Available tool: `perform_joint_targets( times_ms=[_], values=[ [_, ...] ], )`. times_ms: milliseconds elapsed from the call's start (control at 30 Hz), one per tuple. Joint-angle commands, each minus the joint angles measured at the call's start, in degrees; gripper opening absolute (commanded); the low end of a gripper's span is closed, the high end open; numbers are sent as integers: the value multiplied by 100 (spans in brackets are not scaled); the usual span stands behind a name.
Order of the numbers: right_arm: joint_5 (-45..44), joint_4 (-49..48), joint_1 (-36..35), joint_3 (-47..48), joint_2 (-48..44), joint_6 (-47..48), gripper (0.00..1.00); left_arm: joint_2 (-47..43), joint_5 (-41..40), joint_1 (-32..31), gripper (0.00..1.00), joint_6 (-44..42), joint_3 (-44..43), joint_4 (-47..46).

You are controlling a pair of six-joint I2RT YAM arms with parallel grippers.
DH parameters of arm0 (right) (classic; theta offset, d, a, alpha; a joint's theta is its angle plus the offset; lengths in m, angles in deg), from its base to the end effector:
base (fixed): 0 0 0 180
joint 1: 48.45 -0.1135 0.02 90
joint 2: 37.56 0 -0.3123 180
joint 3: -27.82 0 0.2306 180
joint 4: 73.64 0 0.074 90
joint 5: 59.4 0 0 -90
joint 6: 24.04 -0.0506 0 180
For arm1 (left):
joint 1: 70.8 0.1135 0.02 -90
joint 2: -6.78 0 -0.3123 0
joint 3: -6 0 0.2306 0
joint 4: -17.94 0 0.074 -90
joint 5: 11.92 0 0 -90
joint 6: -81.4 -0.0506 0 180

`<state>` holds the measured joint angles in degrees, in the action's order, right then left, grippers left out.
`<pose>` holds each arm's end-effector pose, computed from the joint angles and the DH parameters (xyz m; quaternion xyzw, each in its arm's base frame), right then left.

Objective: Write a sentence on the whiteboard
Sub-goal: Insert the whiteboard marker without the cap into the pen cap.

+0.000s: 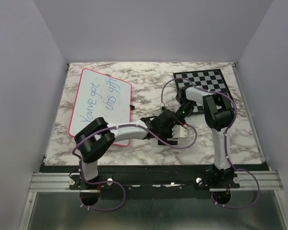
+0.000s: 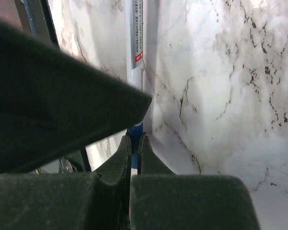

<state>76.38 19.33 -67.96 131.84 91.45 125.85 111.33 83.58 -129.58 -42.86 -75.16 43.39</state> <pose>0.3407 0.1592 0.1622 0.4987 -0.7478 -0.4311 0.0786 0.1990 -0.3377 0.2306 0.6901 0.6312 -0.1184 0.3336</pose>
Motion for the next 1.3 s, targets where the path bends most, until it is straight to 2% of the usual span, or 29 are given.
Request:
perform_joint_targets(
  times_ms=[0, 233, 333, 433, 467, 533, 567, 633, 667, 767, 867, 1267],
  values=[
    [195, 200, -27, -70, -51, 259, 1, -233, 452, 209, 99, -54, 297, 70],
    [353, 411, -18, -114, -113, 496, 1, -234, 356, 385, 99, -142, 509, -26],
    [388, 490, -18, -123, -122, 575, 1, -93, 329, 385, 94, -204, 377, 96],
    [414, 570, -27, -123, -148, 637, 1, 74, 329, 385, 81, -230, 202, 298],
    [414, 570, -18, -114, -148, 637, 1, 100, 329, 385, 71, -230, 184, 334],
    [423, 587, -27, -97, -139, 646, 1, 153, 268, 385, 59, -230, 131, 395],
    [432, 605, -27, -88, -122, 655, 1, 153, 250, 385, 49, -230, 140, 396],
    [458, 631, -27, -62, -113, 681, 1, 136, 198, 385, 41, -248, 183, 387],
    [476, 657, -27, -53, -96, 681, 1, 127, 206, 385, 31, -248, 192, 387],
    [581, 640, -27, 26, -78, 628, 1, 144, 320, 385, 17, -195, 105, 457],
    [739, 666, -27, 166, -52, 558, 1, 153, 565, 341, 12, -29, -18, 431],
    [871, 526, -27, 193, -60, 382, 1, 416, 1015, 271, 10, 780, -326, -650]
  ],
)
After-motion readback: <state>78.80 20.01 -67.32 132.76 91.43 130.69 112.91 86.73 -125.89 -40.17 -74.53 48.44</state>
